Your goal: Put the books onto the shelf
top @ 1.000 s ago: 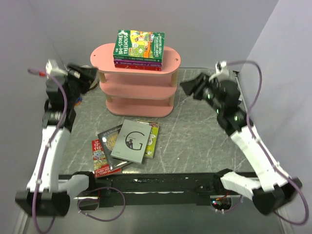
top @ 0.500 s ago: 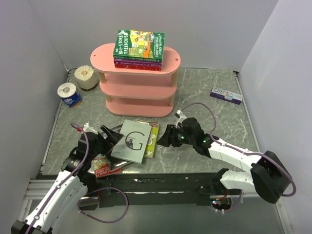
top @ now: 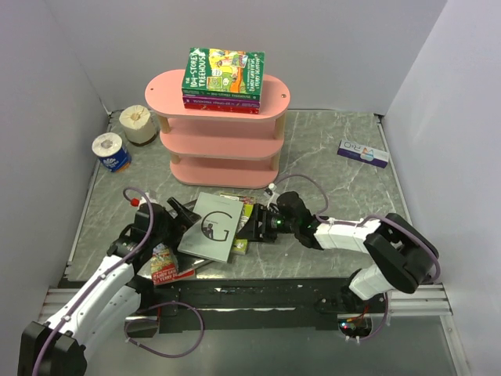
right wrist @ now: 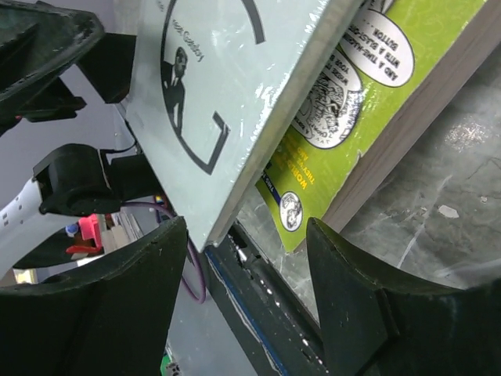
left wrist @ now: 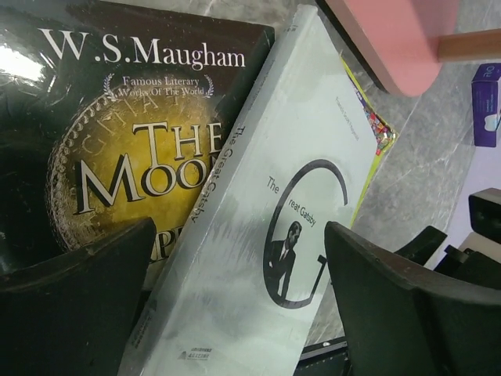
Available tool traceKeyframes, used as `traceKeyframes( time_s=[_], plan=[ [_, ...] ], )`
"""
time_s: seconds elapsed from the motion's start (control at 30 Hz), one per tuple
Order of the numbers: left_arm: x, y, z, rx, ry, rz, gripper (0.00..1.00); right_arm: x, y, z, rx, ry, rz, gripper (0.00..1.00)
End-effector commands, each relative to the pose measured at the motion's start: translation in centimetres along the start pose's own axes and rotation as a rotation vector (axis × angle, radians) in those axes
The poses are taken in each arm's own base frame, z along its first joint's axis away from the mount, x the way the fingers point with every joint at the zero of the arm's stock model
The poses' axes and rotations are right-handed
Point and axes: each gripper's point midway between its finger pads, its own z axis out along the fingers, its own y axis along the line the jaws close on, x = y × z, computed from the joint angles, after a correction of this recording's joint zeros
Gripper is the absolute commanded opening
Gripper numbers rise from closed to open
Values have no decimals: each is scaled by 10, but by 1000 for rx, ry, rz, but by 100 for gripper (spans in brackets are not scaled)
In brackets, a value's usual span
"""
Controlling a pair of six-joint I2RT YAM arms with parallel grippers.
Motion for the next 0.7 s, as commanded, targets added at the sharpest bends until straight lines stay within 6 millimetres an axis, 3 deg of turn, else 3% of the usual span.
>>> traceKeyframes(
  time_s=[0.0,0.27,0.43,0.5,0.53,0.57,0.63,0.67],
  plan=[
    [5,1,-1,9,14,-17,93,-17,24,7,-70,-43,-14,70],
    [23,-17,3,154,100,13,76,-11,21,35,-83,27,25,70],
    [33,-19,0,216,134,16,54,-7,15,52,-88,58,64,68],
    [33,-17,-3,212,124,16,47,-10,22,51,-135,37,68,54],
    [31,-17,-4,210,118,16,47,-7,22,49,-143,37,71,46],
    [27,-18,-5,207,95,18,47,-7,24,47,-153,33,69,30],
    [23,-17,-7,189,79,21,48,-6,28,38,-170,21,48,12],
    [20,-18,-8,192,61,20,50,-6,30,34,-175,15,29,8]
  ],
)
